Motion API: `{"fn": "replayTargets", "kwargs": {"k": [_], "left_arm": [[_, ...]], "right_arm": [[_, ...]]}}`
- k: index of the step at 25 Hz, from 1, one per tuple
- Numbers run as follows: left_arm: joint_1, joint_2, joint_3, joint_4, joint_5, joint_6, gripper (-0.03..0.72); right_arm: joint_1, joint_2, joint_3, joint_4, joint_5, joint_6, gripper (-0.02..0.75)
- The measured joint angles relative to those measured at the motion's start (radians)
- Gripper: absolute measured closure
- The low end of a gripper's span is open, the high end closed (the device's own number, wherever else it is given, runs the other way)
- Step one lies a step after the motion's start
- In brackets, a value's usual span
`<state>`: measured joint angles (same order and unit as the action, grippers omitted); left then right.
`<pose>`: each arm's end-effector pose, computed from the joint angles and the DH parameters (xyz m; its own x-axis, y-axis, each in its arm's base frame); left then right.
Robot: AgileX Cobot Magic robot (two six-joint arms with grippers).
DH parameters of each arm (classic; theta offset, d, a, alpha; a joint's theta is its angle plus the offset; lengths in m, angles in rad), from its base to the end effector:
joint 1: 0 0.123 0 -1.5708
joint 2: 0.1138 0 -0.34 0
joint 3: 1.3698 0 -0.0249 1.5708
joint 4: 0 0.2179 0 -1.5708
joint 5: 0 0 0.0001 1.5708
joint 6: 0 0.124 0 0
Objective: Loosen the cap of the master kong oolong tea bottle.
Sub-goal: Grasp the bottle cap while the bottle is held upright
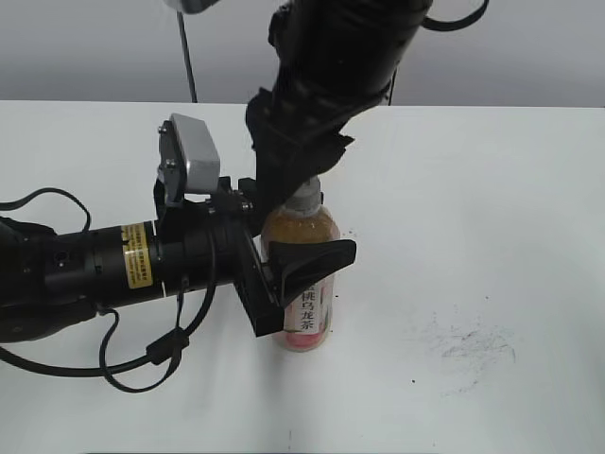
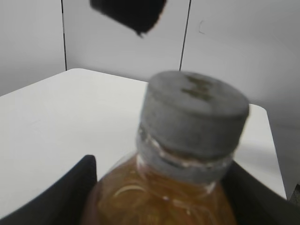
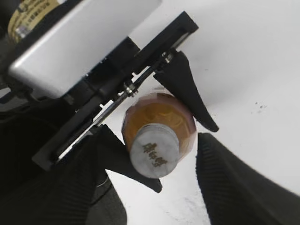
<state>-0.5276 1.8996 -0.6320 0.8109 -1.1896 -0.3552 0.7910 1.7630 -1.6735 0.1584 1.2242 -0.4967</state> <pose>0.2539 -0.2445 0.2256 -0.1006 0.0740 -0.9922 0.9504 0.3023 -0.0738 0.2416 0.2704 0.3563 -0.2809 -0.8863 -0.3682 -0.9506 0.3097 -0.0201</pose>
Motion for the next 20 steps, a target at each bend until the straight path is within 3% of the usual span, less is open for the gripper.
{"fn": "replayTargets", "kwargs": {"k": [9,20], "left_arm": [[0.000,0.000,0.000,0.000,0.000,0.000,0.241],[0.000,0.000,0.000,0.000,0.000,0.000,0.241]], "right_arm": [[0.000,0.002,0.011,0.000,0.000,0.349,0.288],[0.000,0.003,0.063,-0.012,0.000,0.423,0.297]]}}
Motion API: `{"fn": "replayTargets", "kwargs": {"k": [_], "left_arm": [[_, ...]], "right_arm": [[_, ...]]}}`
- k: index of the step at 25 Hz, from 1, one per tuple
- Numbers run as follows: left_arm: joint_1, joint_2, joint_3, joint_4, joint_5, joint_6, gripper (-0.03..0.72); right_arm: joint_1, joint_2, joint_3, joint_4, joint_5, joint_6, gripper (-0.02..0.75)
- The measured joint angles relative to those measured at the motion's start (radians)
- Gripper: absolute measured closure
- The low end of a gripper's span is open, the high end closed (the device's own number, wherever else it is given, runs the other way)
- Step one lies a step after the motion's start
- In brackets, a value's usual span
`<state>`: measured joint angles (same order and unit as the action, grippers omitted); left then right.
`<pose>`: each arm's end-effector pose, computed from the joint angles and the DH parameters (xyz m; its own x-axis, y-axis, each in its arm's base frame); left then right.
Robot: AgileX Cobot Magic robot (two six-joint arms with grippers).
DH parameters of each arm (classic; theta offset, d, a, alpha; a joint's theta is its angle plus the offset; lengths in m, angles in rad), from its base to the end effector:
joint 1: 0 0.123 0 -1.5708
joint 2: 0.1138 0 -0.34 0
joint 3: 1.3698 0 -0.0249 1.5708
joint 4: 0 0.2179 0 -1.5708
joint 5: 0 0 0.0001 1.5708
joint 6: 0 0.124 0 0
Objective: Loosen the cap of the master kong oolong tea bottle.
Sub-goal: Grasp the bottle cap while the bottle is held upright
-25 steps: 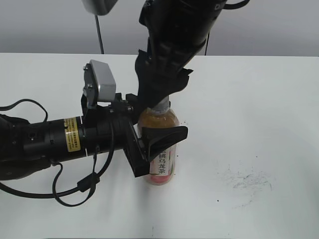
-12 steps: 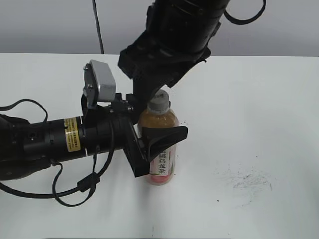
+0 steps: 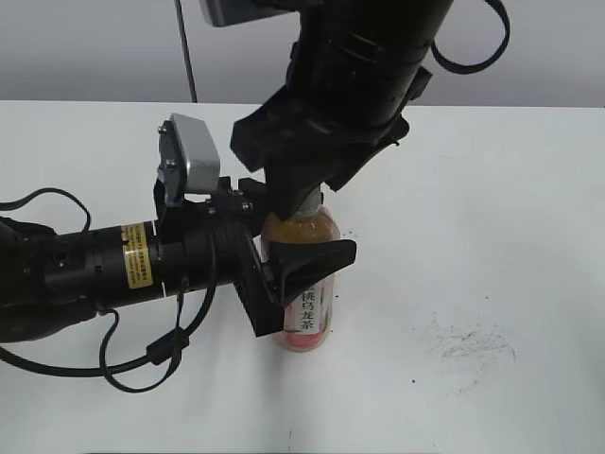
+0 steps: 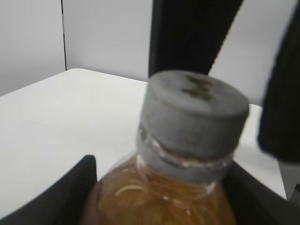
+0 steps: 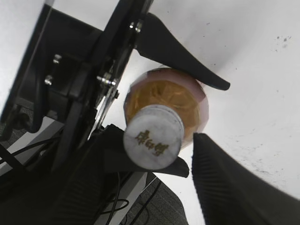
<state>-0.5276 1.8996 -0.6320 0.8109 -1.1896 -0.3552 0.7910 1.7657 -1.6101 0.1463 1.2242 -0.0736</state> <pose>0.2539 -0.2445 0.2256 -0.1006 0.0740 -0.9922 0.9504 0.3023 -0.0738 0.2385 0.2654 0.3389 -0.6580 -0.6986 -0.2810 -0.7469 0.6531 0.1251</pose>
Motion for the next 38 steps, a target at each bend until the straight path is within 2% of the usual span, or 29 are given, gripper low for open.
{"fn": "replayTargets", "kwargs": {"k": [3,7,13,17,22,31,38], "left_arm": [[0.000,0.000,0.000,0.000,0.000,0.000,0.241],[0.000,0.000,0.000,-0.006,0.002,-0.004,0.241],[0.000,0.000,0.000,-0.007,0.003,-0.004,0.241],[0.000,0.000,0.000,-0.007,0.003,-0.004,0.241],[0.000,0.000,0.000,-0.003,0.003,-0.002,0.241],[0.000,0.000,0.000,0.011,-0.001,0.009,0.241],[0.000,0.000,0.000,0.010,-0.002,0.008,0.241]], "right_arm": [[0.000,0.004,0.000,0.000,0.000,0.000,0.346],[0.000,0.025,0.000,-0.012,-0.005,-0.037,0.456],[0.000,0.029,-0.009,-0.016,-0.003,-0.169,0.456],[0.000,0.032,-0.011,-0.020,-0.001,-0.332,0.456],[0.000,0.032,-0.012,-0.024,-0.001,-0.664,0.456],[0.000,0.029,-0.021,-0.030,0.002,-1.573,0.456],[0.000,0.037,-0.051,-0.034,0.009,-2.050,0.456]]}}
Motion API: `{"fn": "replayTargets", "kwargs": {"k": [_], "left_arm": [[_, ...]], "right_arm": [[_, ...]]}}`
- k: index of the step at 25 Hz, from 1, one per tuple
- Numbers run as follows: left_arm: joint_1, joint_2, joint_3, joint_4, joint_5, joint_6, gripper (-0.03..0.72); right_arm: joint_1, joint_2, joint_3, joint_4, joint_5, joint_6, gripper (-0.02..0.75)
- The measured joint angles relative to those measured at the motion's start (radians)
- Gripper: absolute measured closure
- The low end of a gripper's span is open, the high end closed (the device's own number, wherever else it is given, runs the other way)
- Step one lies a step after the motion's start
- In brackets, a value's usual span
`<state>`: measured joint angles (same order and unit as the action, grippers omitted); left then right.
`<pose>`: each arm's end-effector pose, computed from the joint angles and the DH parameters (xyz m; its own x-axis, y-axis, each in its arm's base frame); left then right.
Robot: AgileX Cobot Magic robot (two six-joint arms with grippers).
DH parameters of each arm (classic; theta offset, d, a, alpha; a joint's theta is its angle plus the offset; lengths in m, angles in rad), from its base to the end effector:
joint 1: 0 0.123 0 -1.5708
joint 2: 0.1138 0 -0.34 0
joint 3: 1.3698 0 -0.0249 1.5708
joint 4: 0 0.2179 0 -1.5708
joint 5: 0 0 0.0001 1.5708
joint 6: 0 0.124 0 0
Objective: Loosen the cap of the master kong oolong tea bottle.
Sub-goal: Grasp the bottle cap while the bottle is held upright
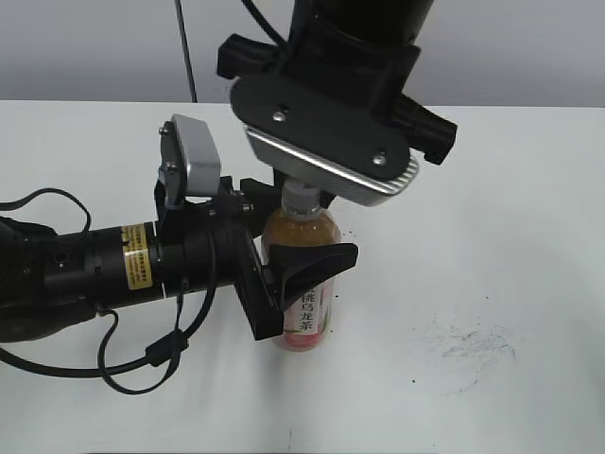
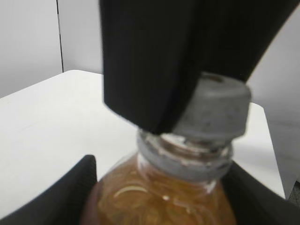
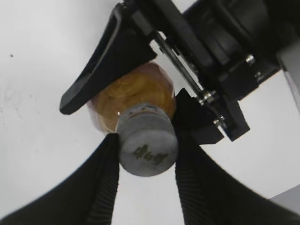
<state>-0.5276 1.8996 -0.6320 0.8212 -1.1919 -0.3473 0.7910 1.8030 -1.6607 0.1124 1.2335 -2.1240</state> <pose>0.2527 -0.2448 0.2256 -0.0897 0.0785 -0.9929 0.9543 0.2921 -0.0632 0.2499 0.2714 0.3373 0.9661 -0.2532 0.0499 -0.2280 -0.9282 -0.2940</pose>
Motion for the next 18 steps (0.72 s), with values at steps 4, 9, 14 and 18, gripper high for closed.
{"fn": "replayTargets", "kwargs": {"k": [4,9,14,18], "left_arm": [[0.000,0.000,0.000,-0.005,0.003,-0.002,0.241],[0.000,0.000,0.000,-0.011,0.003,-0.004,0.241],[0.000,0.000,0.000,-0.011,0.003,-0.004,0.241],[0.000,0.000,0.000,-0.011,0.004,-0.004,0.241]], "right_arm": [[0.000,-0.002,-0.009,0.001,-0.002,-0.166,0.460],[0.000,-0.009,-0.017,0.004,-0.009,-0.293,0.460],[0.000,-0.014,-0.017,-0.070,-0.011,-0.222,0.461],[-0.015,-0.025,-0.017,-0.219,-0.011,0.157,0.461]]}}
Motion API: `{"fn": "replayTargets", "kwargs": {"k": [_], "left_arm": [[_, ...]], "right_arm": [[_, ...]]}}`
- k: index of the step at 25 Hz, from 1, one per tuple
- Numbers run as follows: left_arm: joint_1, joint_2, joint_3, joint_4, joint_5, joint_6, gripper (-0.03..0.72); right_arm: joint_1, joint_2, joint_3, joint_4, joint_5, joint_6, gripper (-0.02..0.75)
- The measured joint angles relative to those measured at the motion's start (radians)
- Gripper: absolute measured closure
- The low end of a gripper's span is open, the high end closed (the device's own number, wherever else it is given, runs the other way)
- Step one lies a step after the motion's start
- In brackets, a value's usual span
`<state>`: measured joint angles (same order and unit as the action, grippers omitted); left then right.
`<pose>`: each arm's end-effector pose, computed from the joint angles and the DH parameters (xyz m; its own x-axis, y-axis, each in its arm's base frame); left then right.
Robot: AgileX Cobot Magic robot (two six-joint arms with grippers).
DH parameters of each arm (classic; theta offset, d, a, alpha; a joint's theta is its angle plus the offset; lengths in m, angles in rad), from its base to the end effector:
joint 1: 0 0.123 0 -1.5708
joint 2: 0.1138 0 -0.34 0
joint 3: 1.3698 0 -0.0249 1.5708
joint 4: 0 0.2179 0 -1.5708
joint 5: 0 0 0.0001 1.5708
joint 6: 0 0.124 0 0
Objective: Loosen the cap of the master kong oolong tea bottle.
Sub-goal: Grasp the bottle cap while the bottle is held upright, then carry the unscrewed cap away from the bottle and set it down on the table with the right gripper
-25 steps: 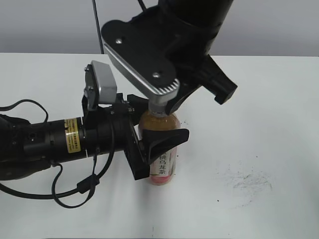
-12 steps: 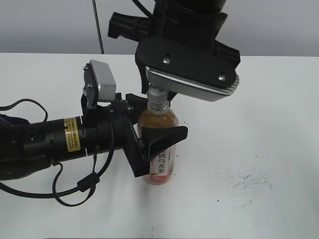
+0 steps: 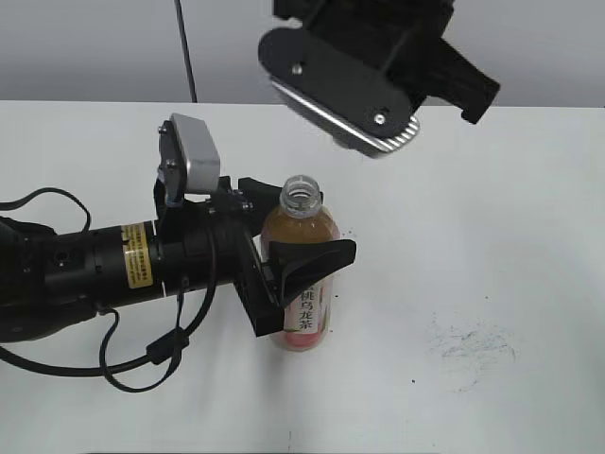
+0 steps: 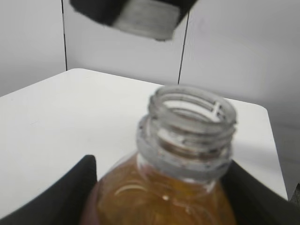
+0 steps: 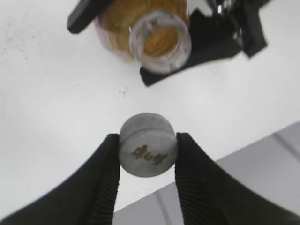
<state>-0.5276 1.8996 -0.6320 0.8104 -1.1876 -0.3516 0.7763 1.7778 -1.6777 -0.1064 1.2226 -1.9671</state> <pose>0.2540 -0.2444 0.2254 -0.0978 0.0766 -0.9922 0.9504 0.3031 -0.0703 0.2699 0.2477 0.3513 0.8939 -0.3882 0.2242 -0.3288 -0.9077 -0.2608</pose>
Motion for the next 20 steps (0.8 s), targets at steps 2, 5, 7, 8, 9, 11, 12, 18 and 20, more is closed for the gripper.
{"fn": "replayTargets", "kwargs": {"k": [2,5,7,8,9,11,12,18,20], "left_arm": [[0.000,0.000,0.000,0.000,0.000,0.000,0.241],[0.000,0.000,0.000,0.000,0.000,0.000,0.241],[0.000,0.000,0.000,0.000,0.000,0.000,0.241],[0.000,0.000,0.000,0.000,0.000,0.000,0.241],[0.000,0.000,0.000,0.000,0.000,0.000,0.241],[0.000,0.000,0.000,0.000,0.000,0.000,0.241],[0.000,0.000,0.000,0.000,0.000,0.000,0.241],[0.000,0.000,0.000,0.000,0.000,0.000,0.241],[0.000,0.000,0.000,0.000,-0.001,0.000,0.241]], "right_arm": [[-0.035,0.000,0.000,-0.042,0.000,0.198,0.461],[-0.126,0.005,0.000,-0.044,0.000,0.481,0.461],[-0.202,0.025,0.001,-0.006,0.000,0.664,0.461],[-0.242,0.037,0.010,0.013,-0.001,0.735,0.461],[-0.278,0.054,0.021,0.037,-0.001,0.816,0.462],[-0.334,0.094,0.059,0.066,-0.002,0.953,0.462],[-0.357,0.117,0.082,0.076,-0.002,1.024,0.462],[-0.395,0.239,0.244,0.116,-0.013,1.330,0.463],[-0.395,0.278,0.289,0.122,-0.013,1.403,0.463]]}}
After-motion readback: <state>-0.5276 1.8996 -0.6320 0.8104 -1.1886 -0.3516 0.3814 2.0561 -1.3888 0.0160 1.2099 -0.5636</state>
